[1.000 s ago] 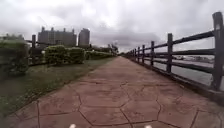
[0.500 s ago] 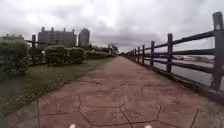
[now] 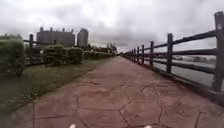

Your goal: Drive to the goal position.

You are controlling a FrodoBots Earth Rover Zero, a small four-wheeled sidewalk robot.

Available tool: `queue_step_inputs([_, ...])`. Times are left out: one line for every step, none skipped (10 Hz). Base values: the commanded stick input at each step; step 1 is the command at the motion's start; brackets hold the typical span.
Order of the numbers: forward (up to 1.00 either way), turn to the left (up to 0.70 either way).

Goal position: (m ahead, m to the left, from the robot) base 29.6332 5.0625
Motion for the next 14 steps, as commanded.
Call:
queue_step_inputs([0.98, -0.39])
queue_step_inputs([0.98, -0.24])
queue_step_inputs([0.98, -0.12])
queue_step_inputs([0.98, 0.00])
queue_step_inputs([0.98, 0.00])
queue_step_inputs([0.98, 0.00])
queue_step_inputs([0.98, 0.00])
queue_step_inputs([0.98, 0.00])
queue_step_inputs([0.98, 0.00])
queue_step_inputs([0.98, 0.00])
queue_step_inputs([0.98, 0.00])
queue_step_inputs([0.98, 0.00])
queue_step_inputs([0.98, 0.00])
queue_step_inputs([0.98, 0.00])
